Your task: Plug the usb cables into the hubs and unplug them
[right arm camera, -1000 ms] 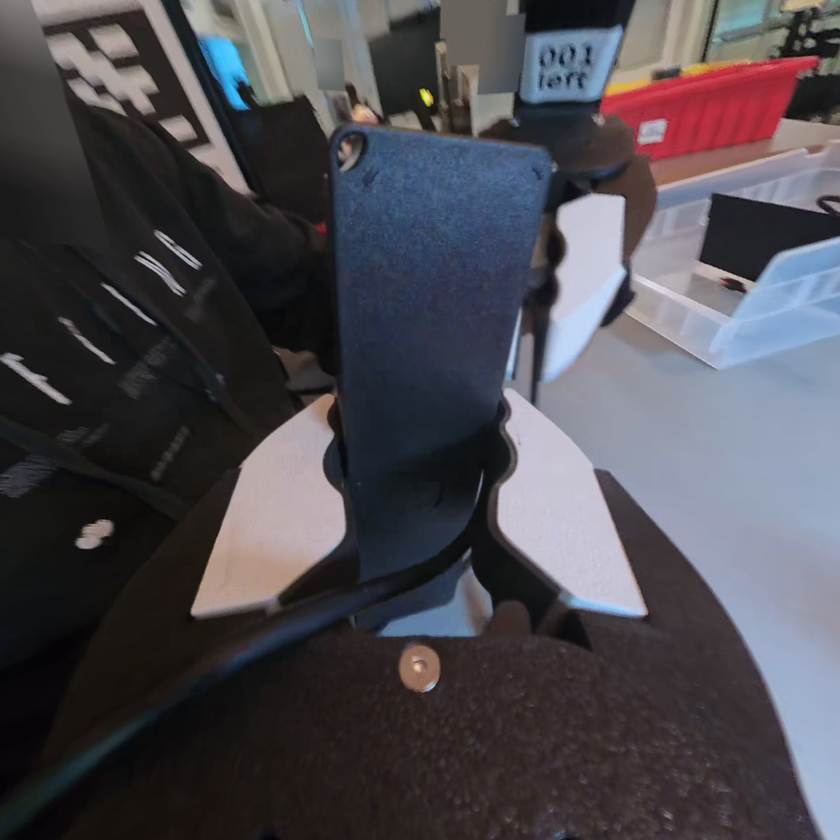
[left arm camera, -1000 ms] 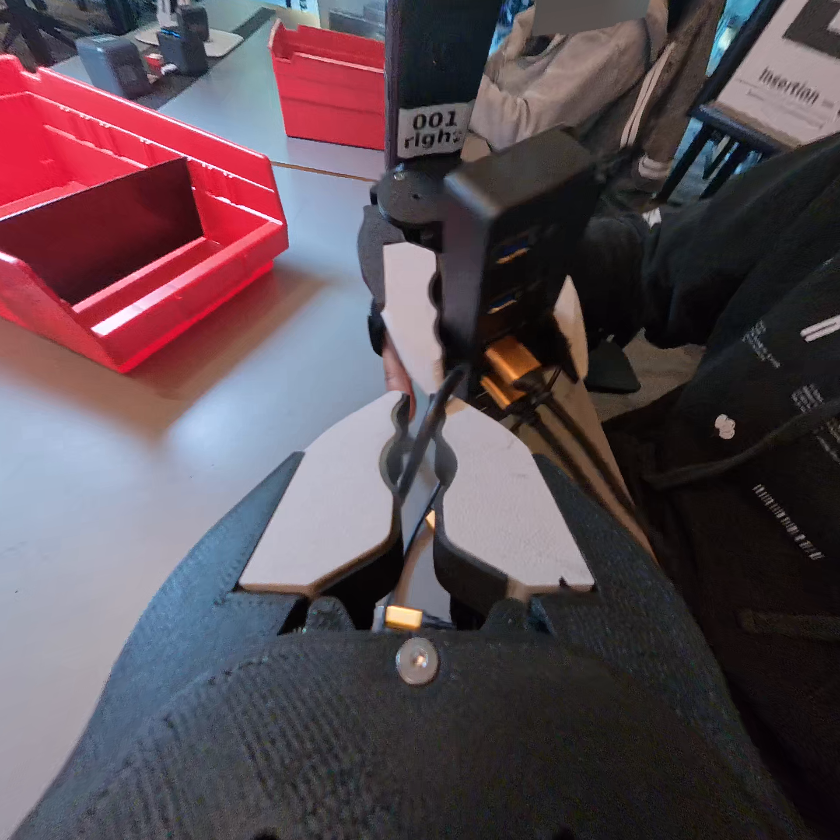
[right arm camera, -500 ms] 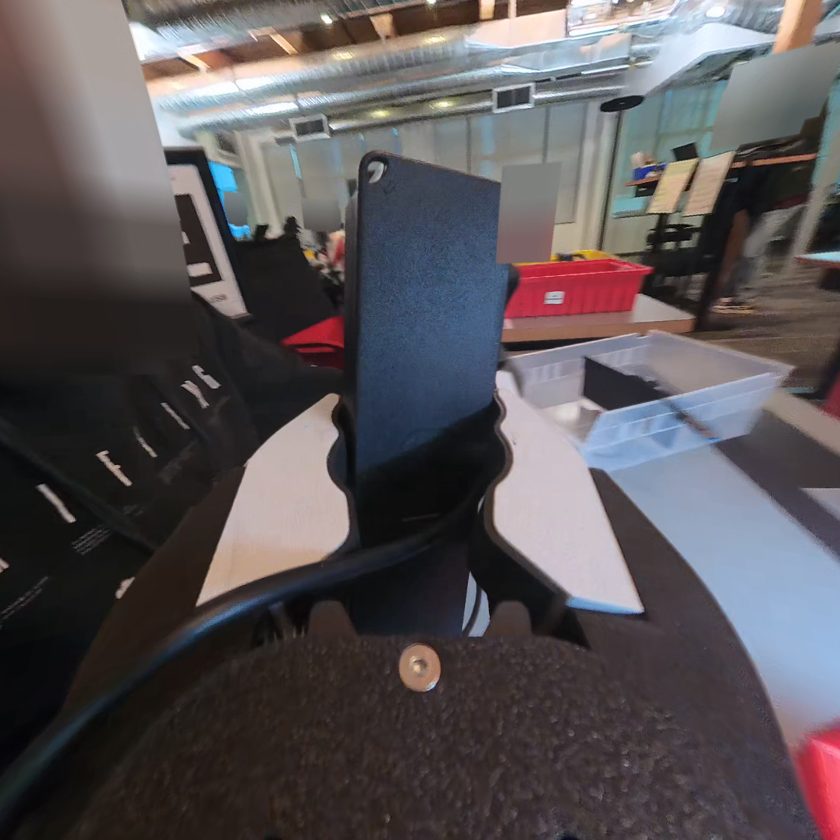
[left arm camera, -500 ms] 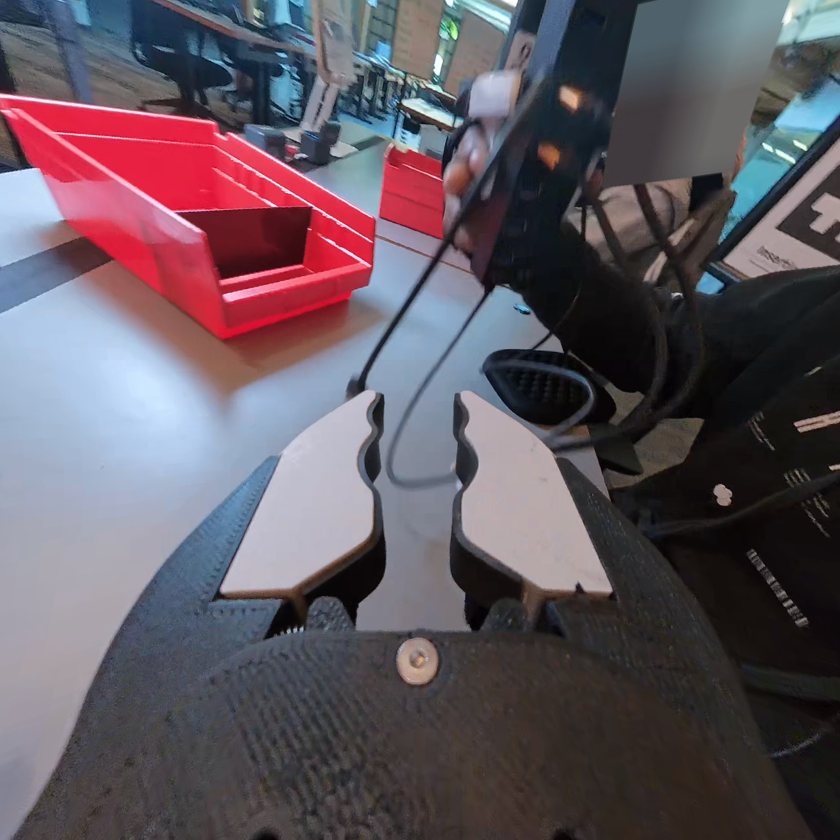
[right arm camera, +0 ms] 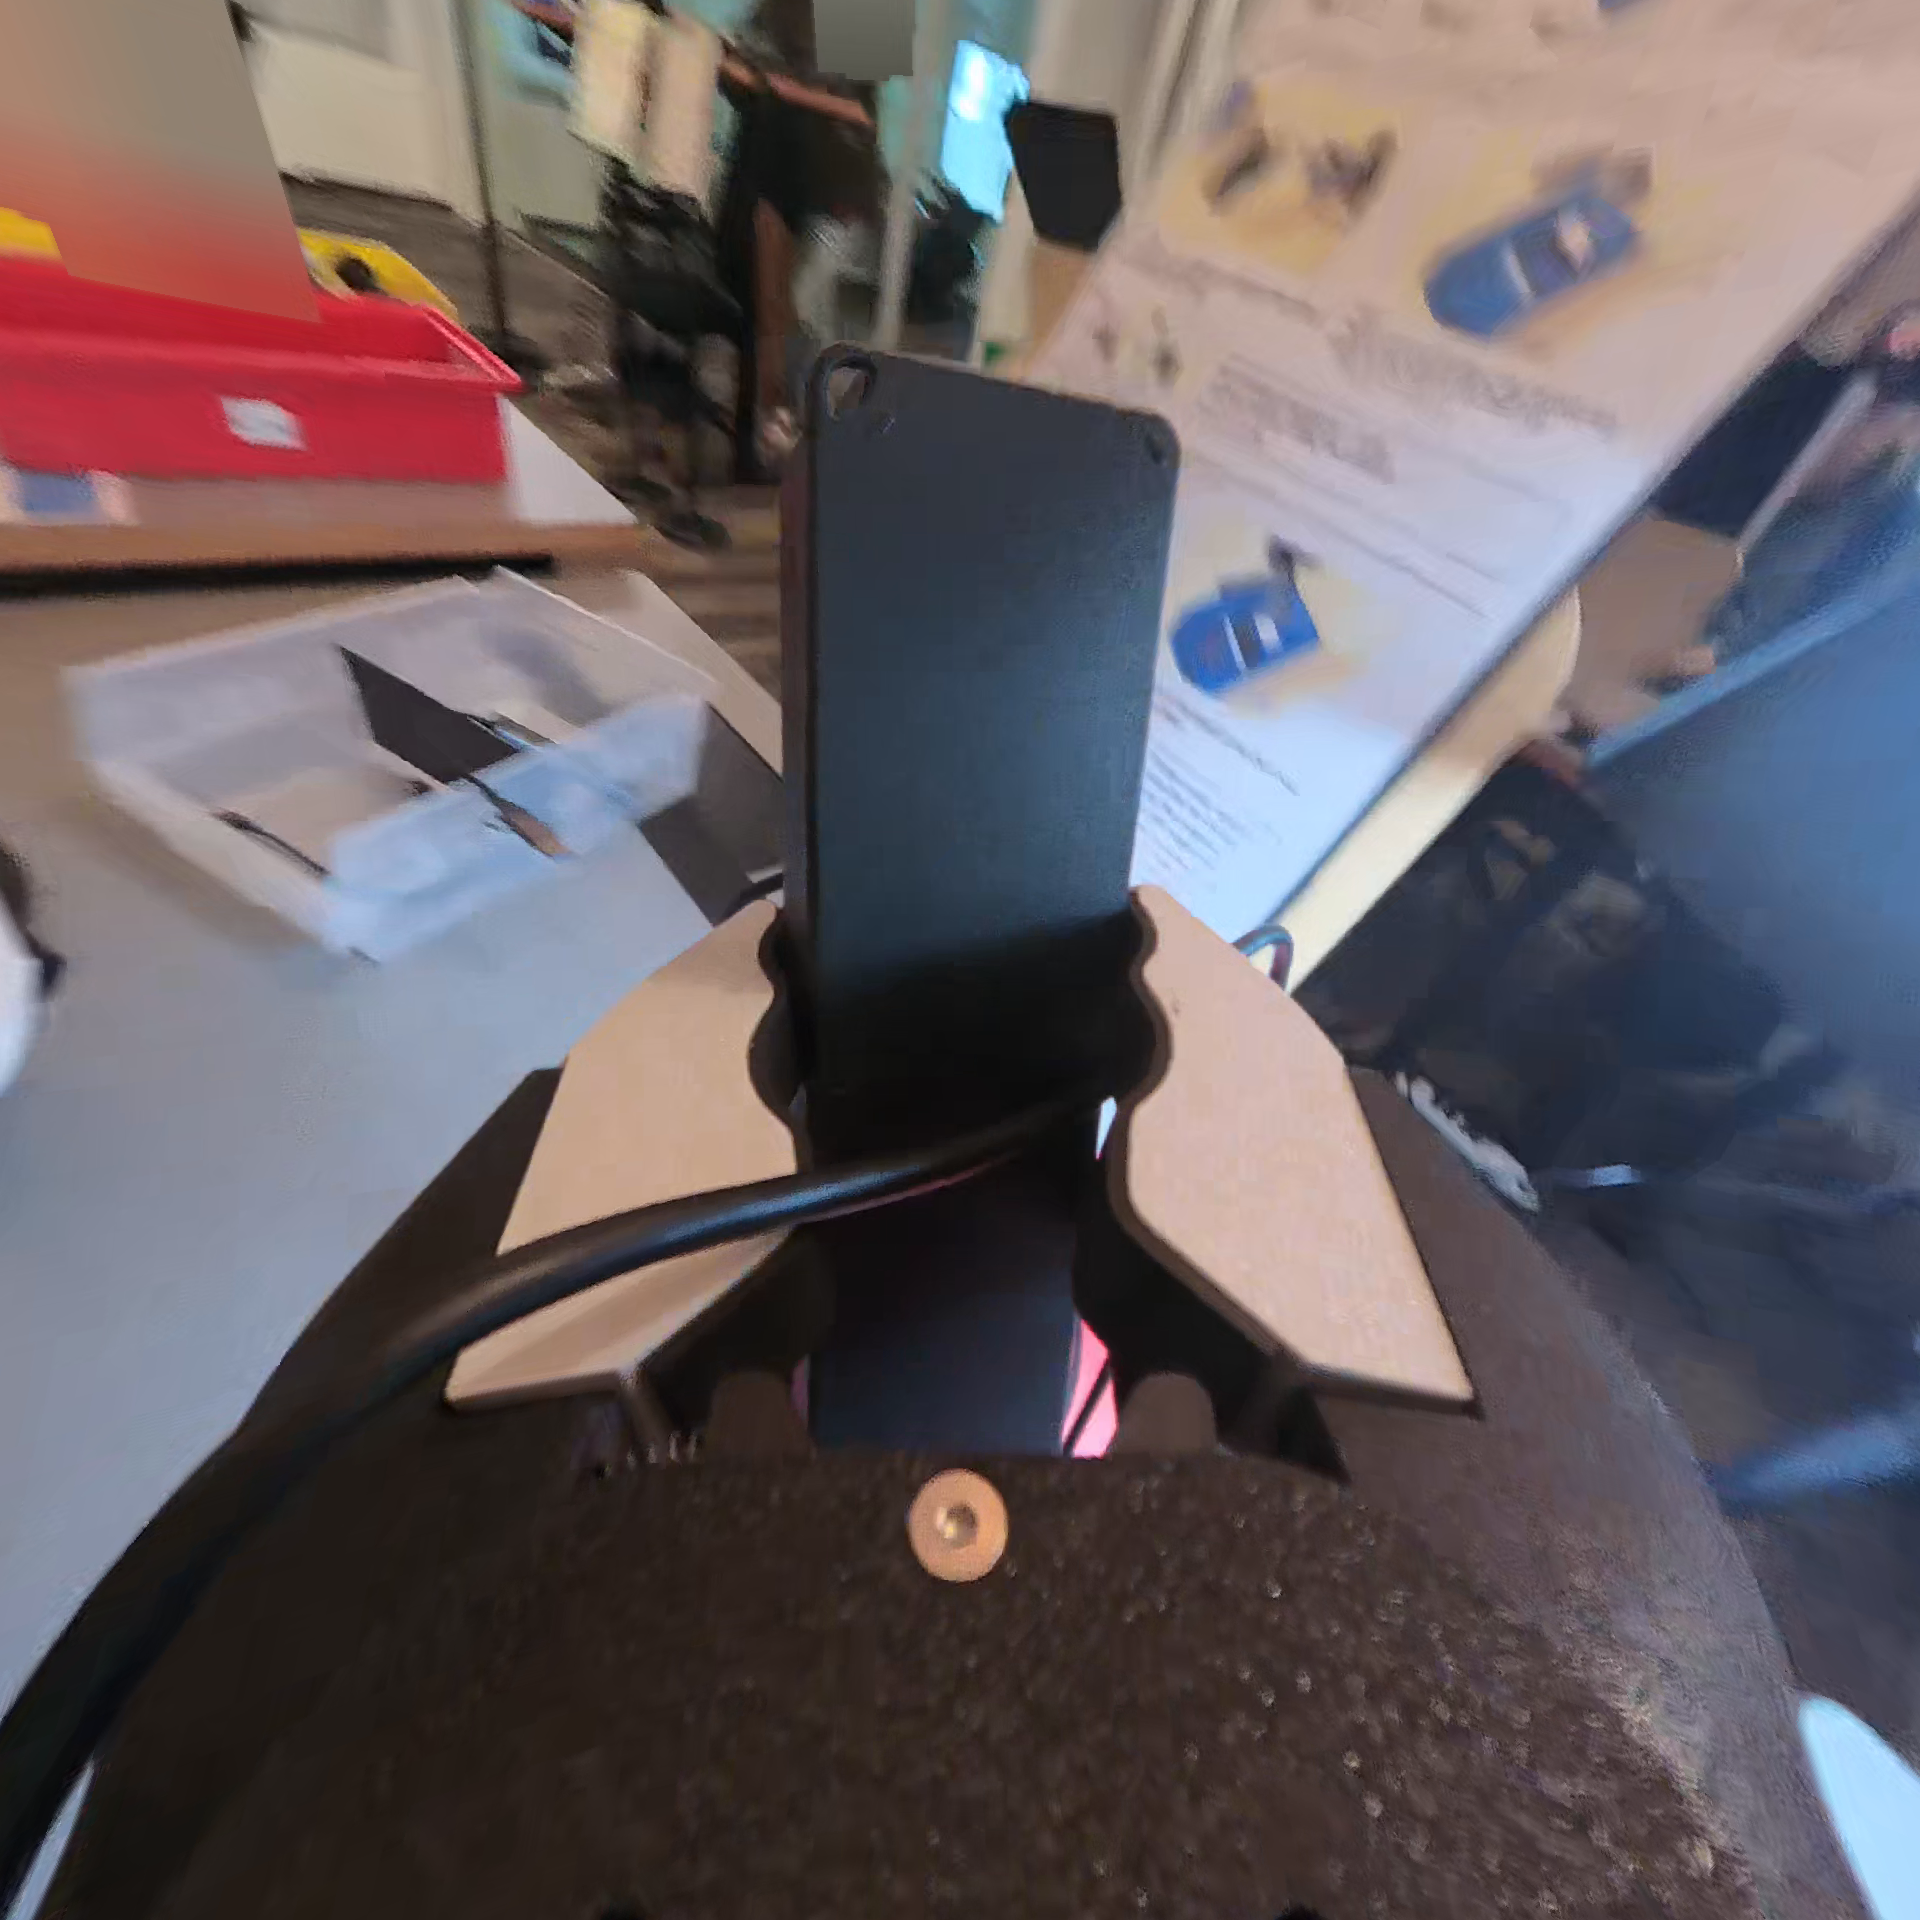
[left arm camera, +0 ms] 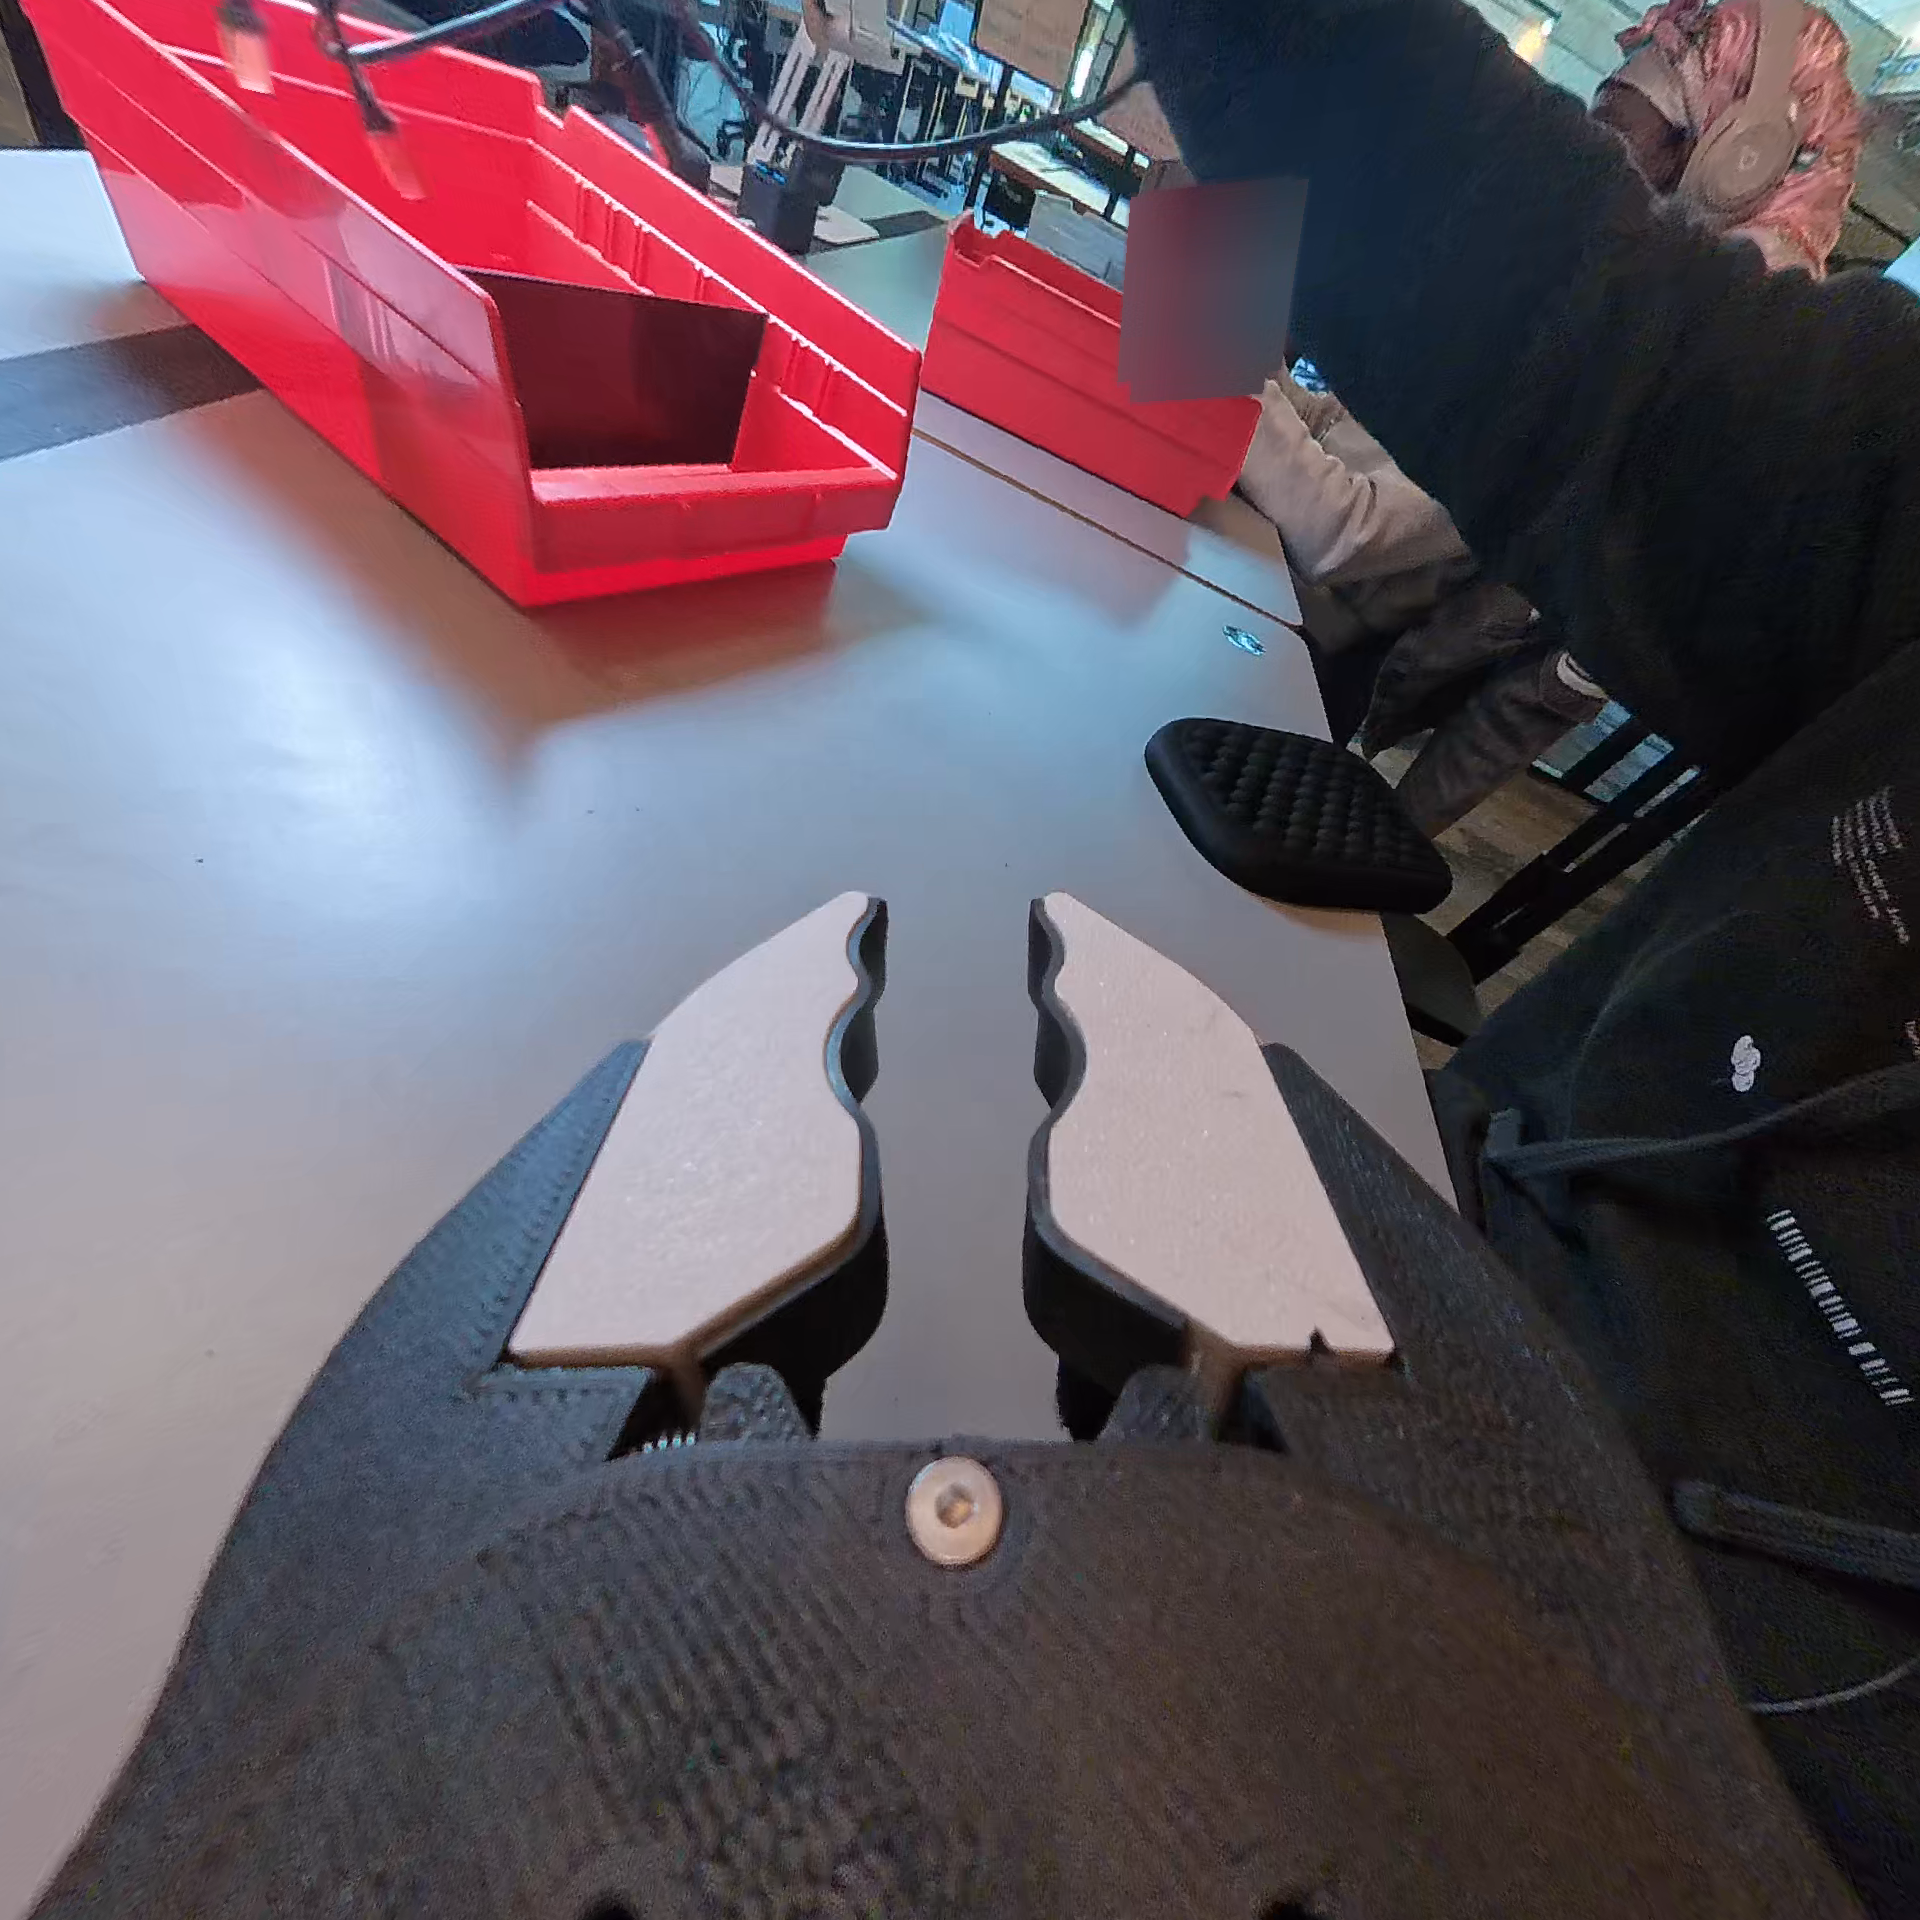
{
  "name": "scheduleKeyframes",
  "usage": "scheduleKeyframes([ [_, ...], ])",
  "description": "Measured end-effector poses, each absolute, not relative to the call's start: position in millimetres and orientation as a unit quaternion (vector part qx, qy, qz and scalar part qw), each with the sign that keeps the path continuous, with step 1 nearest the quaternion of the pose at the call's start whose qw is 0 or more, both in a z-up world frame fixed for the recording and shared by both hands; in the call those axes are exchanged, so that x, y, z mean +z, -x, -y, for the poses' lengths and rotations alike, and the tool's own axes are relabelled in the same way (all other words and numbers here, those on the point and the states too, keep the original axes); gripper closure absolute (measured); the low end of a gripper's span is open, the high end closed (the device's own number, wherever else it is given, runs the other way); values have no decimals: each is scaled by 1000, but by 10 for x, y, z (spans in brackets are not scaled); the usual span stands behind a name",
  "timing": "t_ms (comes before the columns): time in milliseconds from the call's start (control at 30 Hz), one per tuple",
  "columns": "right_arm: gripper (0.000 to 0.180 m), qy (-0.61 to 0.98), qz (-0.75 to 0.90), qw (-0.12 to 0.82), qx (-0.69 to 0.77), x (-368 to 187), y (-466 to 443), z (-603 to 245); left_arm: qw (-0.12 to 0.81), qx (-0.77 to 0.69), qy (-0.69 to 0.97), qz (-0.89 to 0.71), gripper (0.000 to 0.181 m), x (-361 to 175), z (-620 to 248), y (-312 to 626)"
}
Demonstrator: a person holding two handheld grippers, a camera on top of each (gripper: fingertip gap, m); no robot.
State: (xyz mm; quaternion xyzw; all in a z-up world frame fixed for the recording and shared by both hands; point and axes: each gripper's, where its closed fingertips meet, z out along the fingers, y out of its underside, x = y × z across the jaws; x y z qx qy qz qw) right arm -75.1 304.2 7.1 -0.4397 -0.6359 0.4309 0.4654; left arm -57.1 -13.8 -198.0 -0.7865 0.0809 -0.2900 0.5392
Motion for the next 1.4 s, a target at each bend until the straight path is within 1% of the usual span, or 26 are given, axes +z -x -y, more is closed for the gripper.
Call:
scheduleKeyframes([
  [200,122,566,615,388,388,-1066,983,-3645,524,-284,798,-90,156,-2077,132,524],
  [300,122,614,628,361,313,-1532,976,-3898,516,-287,802,-90,156,-2130,120,519],
  [467,122,679,629,316,207,-1918,958,-4216,501,-294,809,-92,157,-2211,112,486],
  [533,121,703,632,285,155,-2083,930,-4321,494,-290,814,-97,157,-2255,110,470],
  [600,122,706,639,287,107,-2164,926,-4446,488,-289,817,-100,157,-2290,111,451],
  [667,119,701,649,287,68,-2171,900,-4557,484,-289,820,-101,157,-2320,110,438],
  [733,108,686,669,283,40,-2101,838,-4625,480,-286,823,-102,157,-2345,110,439],
  [800,103,674,682,282,43,-1956,780,-4626,479,-285,824,-102,157,-2355,111,447],
  [933,103,654,690,305,49,-1639,569,-4603,477,-288,824,-101,157,-2364,112,453],
  [1033,108,646,673,344,108,-1326,451,-4410,478,-286,824,-103,157,-2362,113,445],
  [1167,117,600,637,424,234,-721,297,-3731,494,-268,821,-97,157,-2298,91,496],
  [1233,120,569,633,448,275,-557,157,-3262,506,-252,821,-86,155,-2257,80,562],
  [1300,121,534,641,465,295,-561,21,-2774,521,-222,821,-73,152,-2190,74,677],
  [1400,122,508,640,449,362,-842,-116,-2030,556,-170,812,-46,150,-1996,110,940],
])
